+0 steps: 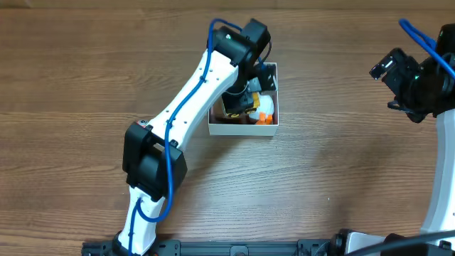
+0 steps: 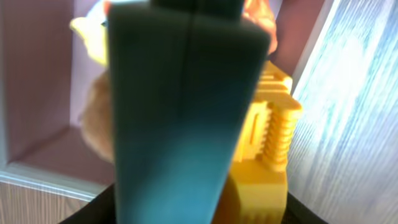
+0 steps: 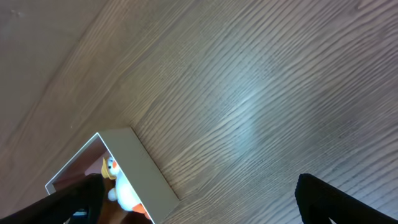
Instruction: Pack container
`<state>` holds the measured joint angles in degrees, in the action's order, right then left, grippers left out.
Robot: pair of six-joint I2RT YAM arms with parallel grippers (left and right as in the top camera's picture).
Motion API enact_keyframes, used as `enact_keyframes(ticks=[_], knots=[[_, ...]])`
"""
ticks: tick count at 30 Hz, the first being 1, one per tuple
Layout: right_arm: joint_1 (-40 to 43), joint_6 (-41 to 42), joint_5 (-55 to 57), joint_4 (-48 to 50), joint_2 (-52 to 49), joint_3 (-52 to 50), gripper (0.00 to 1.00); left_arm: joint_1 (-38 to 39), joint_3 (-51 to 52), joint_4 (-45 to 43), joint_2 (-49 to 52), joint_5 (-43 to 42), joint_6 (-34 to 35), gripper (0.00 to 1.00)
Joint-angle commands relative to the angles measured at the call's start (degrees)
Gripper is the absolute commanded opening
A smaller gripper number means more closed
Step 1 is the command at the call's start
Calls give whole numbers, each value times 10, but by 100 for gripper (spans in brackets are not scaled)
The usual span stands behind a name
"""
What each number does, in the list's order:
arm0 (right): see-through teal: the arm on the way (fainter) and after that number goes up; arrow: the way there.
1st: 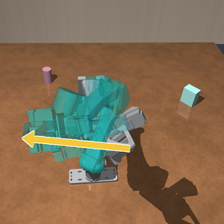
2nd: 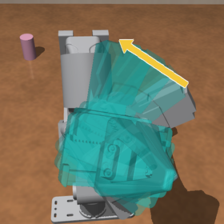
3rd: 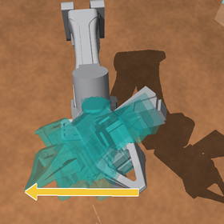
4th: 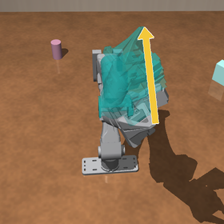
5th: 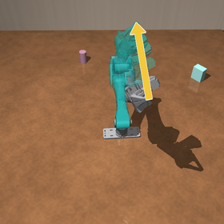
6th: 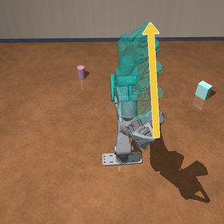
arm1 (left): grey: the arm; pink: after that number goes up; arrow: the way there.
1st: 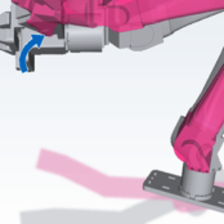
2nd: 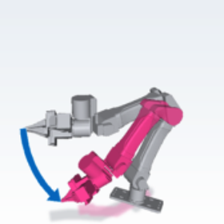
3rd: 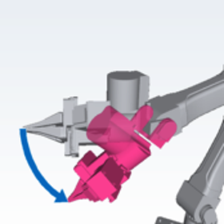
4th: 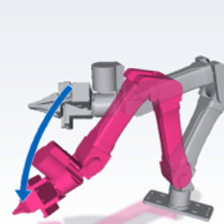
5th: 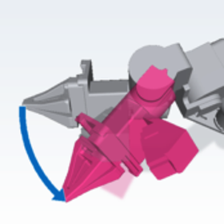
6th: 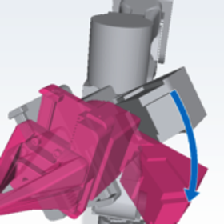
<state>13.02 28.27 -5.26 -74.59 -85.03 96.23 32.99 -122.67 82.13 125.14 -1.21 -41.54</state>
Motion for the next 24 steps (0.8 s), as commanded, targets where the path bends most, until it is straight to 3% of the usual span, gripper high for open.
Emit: enact_keyframes(ticks=[1, 5, 6, 7, 9, 12, 15, 17, 19, 21, 22, 24], knots=[[1, 0, -4, 1, 2, 5, 100, -1, 80, -51, -7, -3, -93, 5], [1, 0, -6, -4, 2, 5, 100, -2, 122, -97, -8, -22, -85, 15], [1, 0, -11, -6, 2, 5, 100, 2, 112, -96, -8, -6, -46, 26], [1, 0, -16, -8, 2, 5, 100, 3, 98, -89, -8, 2, -10, 46], [1, -7, -20, -8, 2, 5, 100, -2, 33, -46, -8, -7, 55, 100], [1, -16, -26, -8, 2, 5, 100, -11, -71, 33, -9, -14, 90, 100], [1, -16, -25, -8, 2, 5, 100, -31, -213, 147, -16, -14, 176, 100], [1, -27, -26, -10, 2, 5, 100, -59, -221, 147, -45, 3, 269, 100], [1, -31, -26, -12, 2, 5, 100, -106, -218, 147, -82, 13, 283, 100], [-6, -99, -98, -11, 2, 5, 100, -226, -217, 147, -140, 3, 344, 100], [-22, -135, -121, -12, 2, 5, 100, -283, -212, 147, -169, -41, 349, 100], [-66, -150, -117, -10, 2, 5, 100, -379, -191, 147, -239, -49, 350, 100]])
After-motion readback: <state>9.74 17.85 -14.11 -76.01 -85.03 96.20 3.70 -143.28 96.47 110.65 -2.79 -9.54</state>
